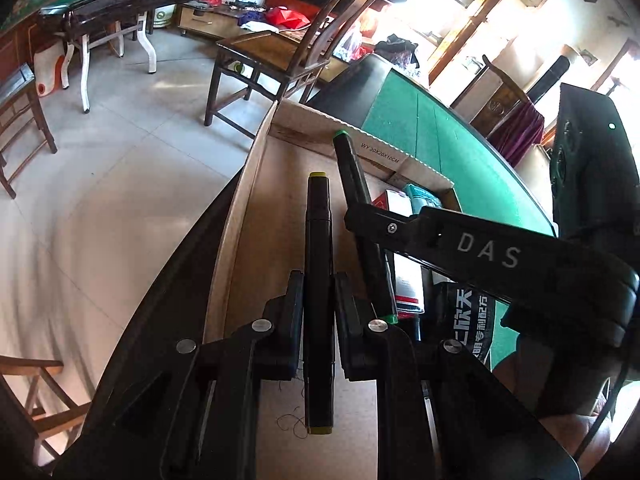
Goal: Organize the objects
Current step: 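Open both tools to drop the markers into the cardboard box, then move both open tools back to the pile of items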
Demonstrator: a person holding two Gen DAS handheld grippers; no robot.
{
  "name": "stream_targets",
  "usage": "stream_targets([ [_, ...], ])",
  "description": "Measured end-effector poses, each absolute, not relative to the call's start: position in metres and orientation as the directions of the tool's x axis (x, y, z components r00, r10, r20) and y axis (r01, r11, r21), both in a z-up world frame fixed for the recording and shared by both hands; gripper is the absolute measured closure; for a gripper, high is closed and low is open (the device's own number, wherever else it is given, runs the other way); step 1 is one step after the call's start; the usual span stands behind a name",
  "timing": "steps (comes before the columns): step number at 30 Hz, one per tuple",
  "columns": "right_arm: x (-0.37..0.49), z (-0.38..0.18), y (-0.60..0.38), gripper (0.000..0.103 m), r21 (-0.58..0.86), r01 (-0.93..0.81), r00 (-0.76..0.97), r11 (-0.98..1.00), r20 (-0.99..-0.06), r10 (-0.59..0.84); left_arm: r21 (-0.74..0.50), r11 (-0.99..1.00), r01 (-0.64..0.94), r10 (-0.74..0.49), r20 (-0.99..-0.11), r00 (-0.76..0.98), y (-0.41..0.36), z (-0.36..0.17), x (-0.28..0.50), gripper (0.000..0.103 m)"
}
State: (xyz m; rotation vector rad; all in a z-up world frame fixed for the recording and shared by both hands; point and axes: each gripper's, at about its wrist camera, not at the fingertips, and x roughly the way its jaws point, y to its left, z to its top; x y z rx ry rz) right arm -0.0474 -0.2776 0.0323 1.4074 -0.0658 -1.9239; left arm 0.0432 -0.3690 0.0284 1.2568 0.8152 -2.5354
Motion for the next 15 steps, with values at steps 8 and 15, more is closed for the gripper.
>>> stream_targets([
  [8, -0.040, 0.046, -0.258, 0.088, 0.491, 0.525, -0.117, -0.695, -0.767, -0.631, -0.440, -0.799, 0.411, 0.099, -0.770, -0.631, -0.376, 0.027, 0.047, 0.089],
  [15, -0.018, 0.073, -0.197, 0.088, 0.533, 0.556, -0.129, -0.638, -0.702, -0.700, -0.453, -0.816, 0.358, 0.111, -0.732, -0.672, -0.349, 0.056, 0.061, 0.089],
])
